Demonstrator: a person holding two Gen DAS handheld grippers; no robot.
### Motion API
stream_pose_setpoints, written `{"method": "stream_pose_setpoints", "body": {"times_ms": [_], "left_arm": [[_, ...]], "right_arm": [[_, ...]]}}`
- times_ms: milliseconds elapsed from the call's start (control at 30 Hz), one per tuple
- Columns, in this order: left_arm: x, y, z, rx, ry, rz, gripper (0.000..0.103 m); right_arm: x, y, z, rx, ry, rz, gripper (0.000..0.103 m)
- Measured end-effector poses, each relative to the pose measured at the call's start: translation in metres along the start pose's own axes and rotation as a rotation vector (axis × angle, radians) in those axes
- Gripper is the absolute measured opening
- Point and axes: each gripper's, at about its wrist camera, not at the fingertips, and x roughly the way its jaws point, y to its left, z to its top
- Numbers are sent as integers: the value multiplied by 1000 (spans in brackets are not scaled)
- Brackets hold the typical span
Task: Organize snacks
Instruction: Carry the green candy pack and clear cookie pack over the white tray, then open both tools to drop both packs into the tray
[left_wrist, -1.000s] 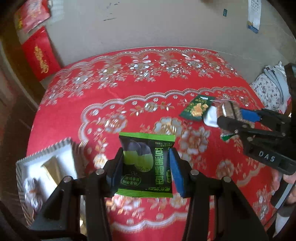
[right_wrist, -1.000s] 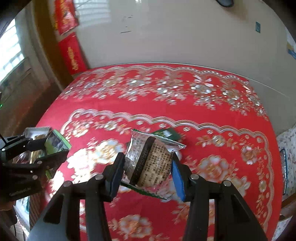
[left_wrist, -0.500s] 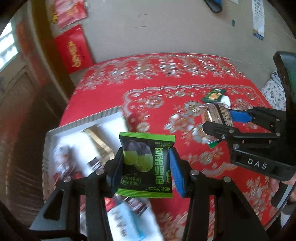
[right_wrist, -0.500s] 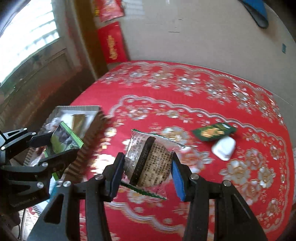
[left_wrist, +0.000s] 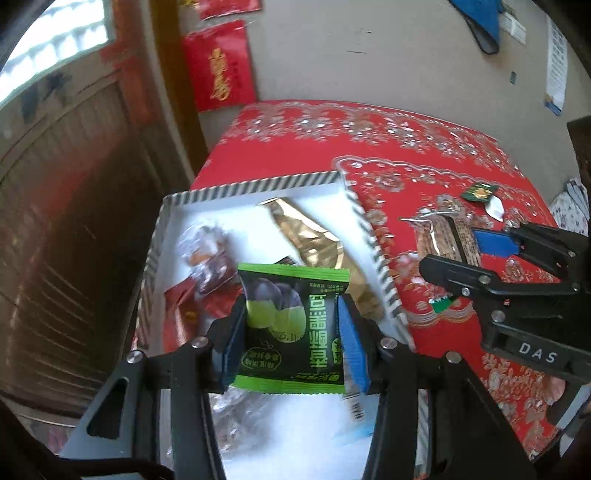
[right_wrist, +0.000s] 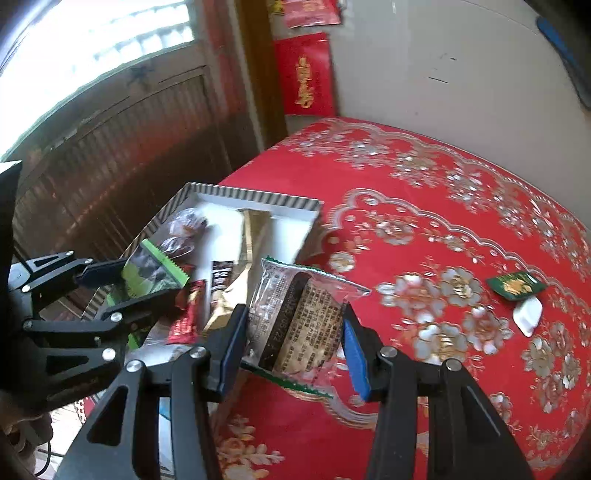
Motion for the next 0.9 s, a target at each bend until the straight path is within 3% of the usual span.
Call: {"method": "stream_pose_setpoints", "body": {"times_ms": [600,700,800,900], "left_arm": [[20,52,-20,-97,33,48,49],[23,55,-21,-114,36,56,50],[24,58,-22,-125,36,61,51],[23,61,-23,-139,31,72,58]], "right_arm": [[56,63,3,-100,99,56,49],[58,69,0,-120,100,48,51],[55,73,-1,-131,92,63,60],[52,73,-3,-124,80,70,65]]}}
